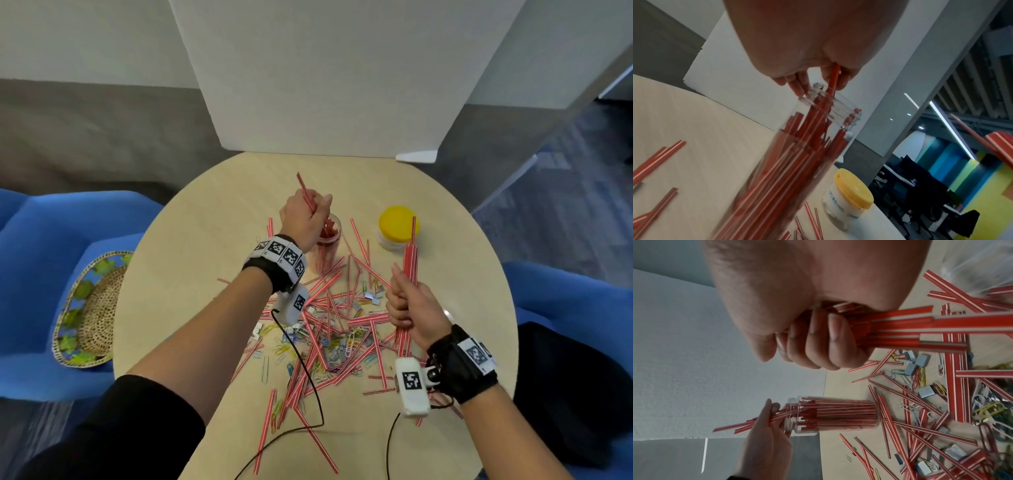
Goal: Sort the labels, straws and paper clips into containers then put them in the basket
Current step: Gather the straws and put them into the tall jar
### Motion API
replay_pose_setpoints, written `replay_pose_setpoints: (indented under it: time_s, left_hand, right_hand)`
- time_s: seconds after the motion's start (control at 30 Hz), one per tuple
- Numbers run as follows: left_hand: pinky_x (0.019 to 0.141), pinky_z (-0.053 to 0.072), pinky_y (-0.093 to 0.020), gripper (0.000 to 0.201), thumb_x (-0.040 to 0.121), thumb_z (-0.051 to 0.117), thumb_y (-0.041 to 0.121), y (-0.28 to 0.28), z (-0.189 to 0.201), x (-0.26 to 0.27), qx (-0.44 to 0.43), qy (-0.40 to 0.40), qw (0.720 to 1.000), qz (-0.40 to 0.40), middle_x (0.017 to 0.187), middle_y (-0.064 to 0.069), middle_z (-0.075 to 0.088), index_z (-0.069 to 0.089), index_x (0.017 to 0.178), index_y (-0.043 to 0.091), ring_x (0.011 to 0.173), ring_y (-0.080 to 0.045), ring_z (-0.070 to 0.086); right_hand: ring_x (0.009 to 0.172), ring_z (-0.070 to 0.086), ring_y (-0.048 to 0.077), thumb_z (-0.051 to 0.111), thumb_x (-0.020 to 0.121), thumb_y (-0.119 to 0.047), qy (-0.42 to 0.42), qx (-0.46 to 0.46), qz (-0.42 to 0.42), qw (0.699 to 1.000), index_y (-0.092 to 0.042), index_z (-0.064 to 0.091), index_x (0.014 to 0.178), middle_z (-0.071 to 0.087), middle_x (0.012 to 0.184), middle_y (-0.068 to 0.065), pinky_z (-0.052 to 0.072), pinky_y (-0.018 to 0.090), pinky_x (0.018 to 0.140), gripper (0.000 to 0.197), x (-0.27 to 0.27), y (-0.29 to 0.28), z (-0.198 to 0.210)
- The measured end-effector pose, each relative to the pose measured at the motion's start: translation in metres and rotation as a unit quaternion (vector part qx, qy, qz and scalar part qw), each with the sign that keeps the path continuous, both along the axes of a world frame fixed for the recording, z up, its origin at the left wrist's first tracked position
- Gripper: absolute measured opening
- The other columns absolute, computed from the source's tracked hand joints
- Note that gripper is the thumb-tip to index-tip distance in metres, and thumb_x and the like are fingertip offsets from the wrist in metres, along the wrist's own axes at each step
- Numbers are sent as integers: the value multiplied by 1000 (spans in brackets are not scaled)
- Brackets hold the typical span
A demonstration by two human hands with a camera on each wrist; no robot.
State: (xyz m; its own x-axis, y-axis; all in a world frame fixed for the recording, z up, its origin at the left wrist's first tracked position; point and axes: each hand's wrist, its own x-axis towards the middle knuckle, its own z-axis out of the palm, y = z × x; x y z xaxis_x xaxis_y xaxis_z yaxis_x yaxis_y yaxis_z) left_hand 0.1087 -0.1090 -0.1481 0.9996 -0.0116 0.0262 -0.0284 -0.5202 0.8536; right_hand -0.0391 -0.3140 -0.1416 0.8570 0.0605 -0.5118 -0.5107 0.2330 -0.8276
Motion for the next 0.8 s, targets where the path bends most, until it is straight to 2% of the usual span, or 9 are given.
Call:
replay_pose_setpoints:
  time_s: [0.07,0.13,0.23,0.33,0.4,0.47,0.57,0.67,0.8]
  left_hand:
    - [94,42,-45,28,91,51,53,3,2,-2,2,-35,999,-26,92,6,58,54,79,28,92,-16,56]
    - [91,43,-42,17,97,48,41,6,6,-1,-26,-79,996,-39,98,7,55,54,88,28,95,-15,53]
    - [82,43,-46,33,101,31,33,9,12,2,-1,-89,993,-72,85,3,54,54,84,15,82,-17,51]
    - [86,36,-40,31,99,30,33,7,8,1,119,-82,984,-108,96,5,50,55,86,20,94,-19,47]
    - [89,33,-37,21,100,39,28,13,3,-1,89,-103,989,-65,106,8,53,59,98,23,100,-16,50]
    - [93,38,-42,17,97,45,29,24,-5,-3,39,-117,992,33,109,8,56,60,105,25,101,-14,54]
    - [98,39,-46,22,91,56,30,53,-30,-8,132,13,983,128,125,0,54,60,112,28,113,-23,54]
    - [104,40,-50,50,85,65,39,83,-59,-26,271,236,930,79,148,-7,36,50,132,32,130,-33,42]
    - [105,38,-55,67,78,73,48,110,-92,-53,326,320,888,55,145,-9,32,44,137,31,132,-36,32]
  right_hand:
    - [41,18,10,50,95,-46,3,-1,5,1000,-23,34,60,22,52,-7,23,19,36,46,2,3,-1]
    - [42,17,10,50,95,-47,-1,-10,4,1000,-23,33,60,21,53,-6,22,19,37,46,6,5,-2]
    - [43,17,10,51,94,-48,-7,-14,1,1000,-23,33,60,21,54,-6,19,20,39,46,13,7,-1]
    - [43,16,10,51,91,-50,-13,-9,3,1000,-22,33,61,20,54,-6,18,21,40,45,18,11,4]
    - [46,15,12,49,92,-54,-29,-9,8,1000,-22,33,65,18,56,-4,20,22,41,44,25,14,15]
    - [48,15,13,43,94,-56,-65,6,-2,998,-22,31,66,16,58,-3,24,22,43,46,37,17,35]
    - [49,16,13,37,97,-56,-153,67,-46,985,-21,29,64,15,60,-1,27,24,45,49,64,27,77]
    - [49,15,14,34,102,-50,-215,112,-92,966,-21,31,65,15,59,-1,26,27,46,48,93,48,108]
    - [46,18,14,39,102,-48,-218,96,-114,964,-22,32,62,19,56,-3,26,28,46,49,125,79,107]
